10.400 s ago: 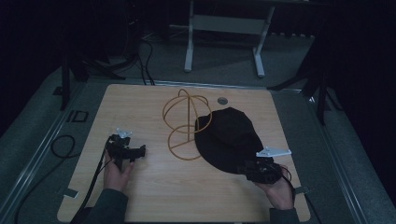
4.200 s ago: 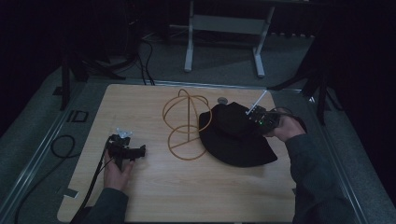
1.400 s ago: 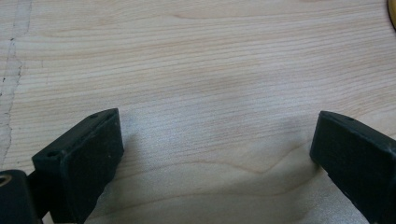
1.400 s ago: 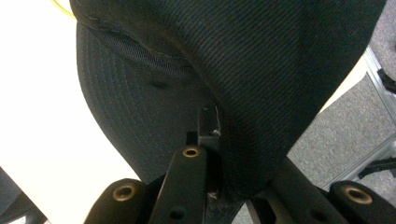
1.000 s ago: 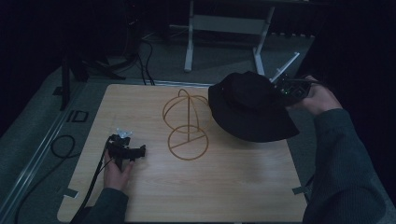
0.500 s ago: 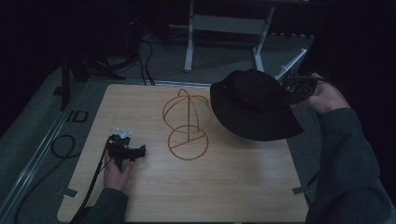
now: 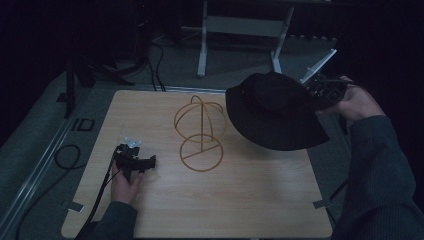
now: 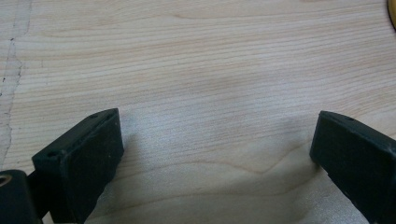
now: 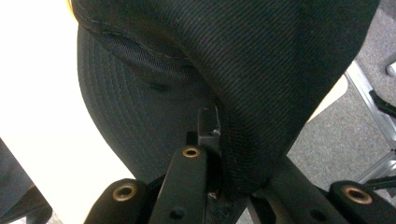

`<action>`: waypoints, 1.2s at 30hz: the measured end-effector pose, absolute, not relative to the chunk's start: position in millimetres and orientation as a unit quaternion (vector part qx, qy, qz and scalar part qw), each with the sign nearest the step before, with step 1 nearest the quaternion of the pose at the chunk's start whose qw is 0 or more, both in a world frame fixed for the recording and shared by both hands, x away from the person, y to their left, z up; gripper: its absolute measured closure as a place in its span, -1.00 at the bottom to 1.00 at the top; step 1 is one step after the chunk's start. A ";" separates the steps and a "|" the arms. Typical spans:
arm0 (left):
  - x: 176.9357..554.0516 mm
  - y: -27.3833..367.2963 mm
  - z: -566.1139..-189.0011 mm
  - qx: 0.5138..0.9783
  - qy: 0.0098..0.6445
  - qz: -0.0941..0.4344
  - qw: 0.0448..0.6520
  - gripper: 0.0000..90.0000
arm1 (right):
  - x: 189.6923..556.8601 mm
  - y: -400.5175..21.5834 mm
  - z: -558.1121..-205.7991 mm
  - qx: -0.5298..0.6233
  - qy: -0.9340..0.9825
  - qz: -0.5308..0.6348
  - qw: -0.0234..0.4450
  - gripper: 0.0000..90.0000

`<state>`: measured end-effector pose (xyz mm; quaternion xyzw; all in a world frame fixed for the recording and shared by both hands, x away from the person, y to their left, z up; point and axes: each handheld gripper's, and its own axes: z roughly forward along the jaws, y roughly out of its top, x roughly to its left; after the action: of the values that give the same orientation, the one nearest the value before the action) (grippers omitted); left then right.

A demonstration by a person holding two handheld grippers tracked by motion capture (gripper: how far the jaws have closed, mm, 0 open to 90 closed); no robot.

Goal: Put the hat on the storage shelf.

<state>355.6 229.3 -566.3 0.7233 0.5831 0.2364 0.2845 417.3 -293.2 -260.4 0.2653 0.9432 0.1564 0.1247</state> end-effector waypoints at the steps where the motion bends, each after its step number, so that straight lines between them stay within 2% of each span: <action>1: 355.6 229.3 -566.3 0.723 0.583 0.237 0.285 -0.94 | 416.6 -293.6 -259.2 0.263 0.943 0.158 0.126 0.96; 36: 355.7 229.2 -566.3 0.723 0.584 0.236 0.285 -0.94 | 401.1 -291.1 -233.4 0.219 0.946 0.202 0.125 0.96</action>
<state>355.7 229.2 -566.3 0.7226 0.5836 0.2365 0.2851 401.1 -291.1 -233.4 0.2191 0.9464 0.2017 0.1253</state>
